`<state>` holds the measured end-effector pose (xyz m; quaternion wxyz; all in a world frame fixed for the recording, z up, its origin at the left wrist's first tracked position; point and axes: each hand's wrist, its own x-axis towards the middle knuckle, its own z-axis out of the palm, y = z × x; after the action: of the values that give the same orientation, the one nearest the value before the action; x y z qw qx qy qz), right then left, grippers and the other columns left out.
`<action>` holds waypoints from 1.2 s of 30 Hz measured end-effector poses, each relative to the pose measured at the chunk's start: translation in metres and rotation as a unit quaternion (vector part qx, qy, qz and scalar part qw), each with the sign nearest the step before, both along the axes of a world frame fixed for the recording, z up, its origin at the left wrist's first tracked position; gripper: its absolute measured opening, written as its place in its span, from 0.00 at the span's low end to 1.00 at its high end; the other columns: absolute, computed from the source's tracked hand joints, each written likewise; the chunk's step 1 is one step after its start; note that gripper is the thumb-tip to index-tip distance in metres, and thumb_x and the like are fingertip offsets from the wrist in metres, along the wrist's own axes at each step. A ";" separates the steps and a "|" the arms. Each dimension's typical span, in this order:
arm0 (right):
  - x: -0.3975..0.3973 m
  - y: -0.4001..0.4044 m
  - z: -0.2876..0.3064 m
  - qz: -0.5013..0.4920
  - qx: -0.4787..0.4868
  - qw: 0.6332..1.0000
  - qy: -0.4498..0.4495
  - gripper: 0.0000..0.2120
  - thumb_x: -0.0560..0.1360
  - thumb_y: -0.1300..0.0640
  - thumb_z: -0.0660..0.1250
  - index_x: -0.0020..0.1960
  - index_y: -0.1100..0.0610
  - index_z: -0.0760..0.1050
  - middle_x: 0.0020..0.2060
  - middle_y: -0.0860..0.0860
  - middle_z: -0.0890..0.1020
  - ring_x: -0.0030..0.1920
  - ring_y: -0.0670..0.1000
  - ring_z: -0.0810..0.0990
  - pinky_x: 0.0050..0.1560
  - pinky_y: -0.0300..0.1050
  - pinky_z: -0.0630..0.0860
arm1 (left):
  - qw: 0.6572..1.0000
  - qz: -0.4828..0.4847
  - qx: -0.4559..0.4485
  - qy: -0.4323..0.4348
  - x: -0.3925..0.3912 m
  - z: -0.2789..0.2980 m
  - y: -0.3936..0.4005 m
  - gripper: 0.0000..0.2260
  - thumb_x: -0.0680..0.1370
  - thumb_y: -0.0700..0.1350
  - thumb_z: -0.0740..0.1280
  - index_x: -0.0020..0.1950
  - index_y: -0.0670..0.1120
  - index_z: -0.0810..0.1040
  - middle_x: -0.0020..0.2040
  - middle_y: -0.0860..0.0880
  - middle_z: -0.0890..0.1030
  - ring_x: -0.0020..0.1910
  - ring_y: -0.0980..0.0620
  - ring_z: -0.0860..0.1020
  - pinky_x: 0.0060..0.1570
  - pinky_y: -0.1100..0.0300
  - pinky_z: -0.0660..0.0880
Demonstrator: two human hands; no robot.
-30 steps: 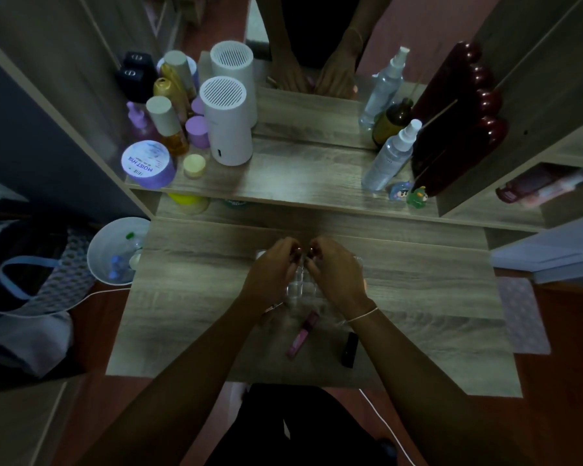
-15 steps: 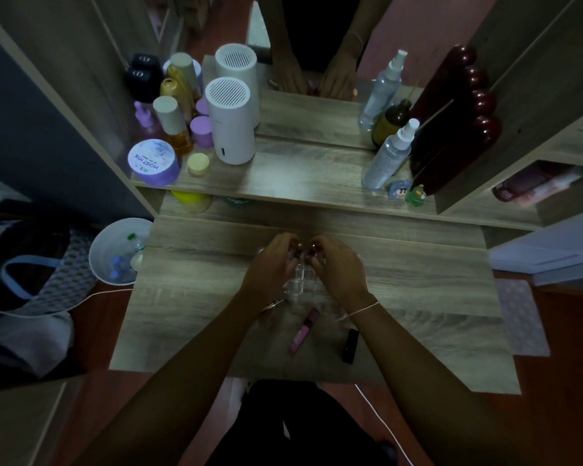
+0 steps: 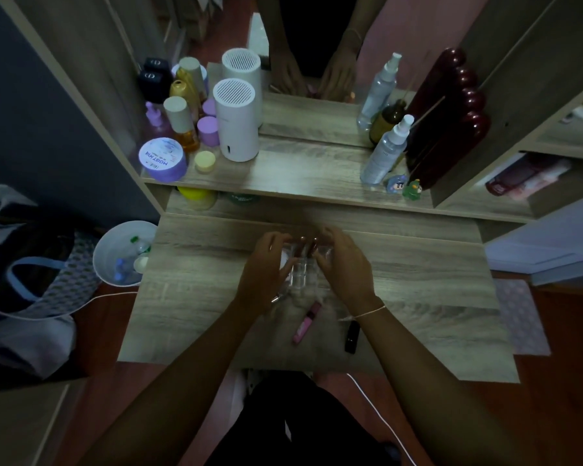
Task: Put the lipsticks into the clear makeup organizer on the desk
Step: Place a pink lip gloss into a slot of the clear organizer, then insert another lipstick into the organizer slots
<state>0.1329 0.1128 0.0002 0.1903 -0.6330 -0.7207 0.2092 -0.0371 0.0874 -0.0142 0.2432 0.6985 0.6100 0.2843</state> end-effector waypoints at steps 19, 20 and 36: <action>-0.032 -0.111 -0.064 -0.143 -0.136 0.976 0.087 0.16 0.72 0.56 0.68 0.56 0.56 0.67 0.53 0.57 0.74 0.51 0.58 0.77 0.43 0.44 0.68 | 0.984 -0.028 -0.009 0.174 -0.019 -0.059 -0.100 0.20 0.74 0.45 0.63 0.67 0.49 0.72 0.58 0.45 0.79 0.55 0.43 0.77 0.51 0.48 0.74; -0.034 -0.113 -0.067 -0.143 -0.135 0.978 0.069 0.15 0.72 0.56 0.67 0.56 0.56 0.67 0.53 0.57 0.73 0.51 0.58 0.75 0.43 0.44 0.69 | 0.982 -0.024 -0.014 0.185 -0.018 -0.060 -0.101 0.20 0.75 0.46 0.62 0.68 0.49 0.71 0.58 0.46 0.79 0.55 0.44 0.77 0.51 0.49 0.74; -0.027 -0.129 -0.065 -0.106 -0.212 0.971 0.021 0.25 0.71 0.63 0.64 0.67 0.61 0.66 0.60 0.62 0.72 0.55 0.60 0.75 0.48 0.44 0.68 | 0.967 0.038 -0.109 0.226 -0.001 -0.053 -0.105 0.12 0.77 0.45 0.63 0.60 0.47 0.76 0.45 0.42 0.77 0.41 0.43 0.76 0.35 0.50 0.77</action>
<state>0.1057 -0.0164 -0.0649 0.0875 -0.7276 -0.5842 0.3490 -0.0384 -0.0179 -0.0677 0.1629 0.6903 0.7024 0.0596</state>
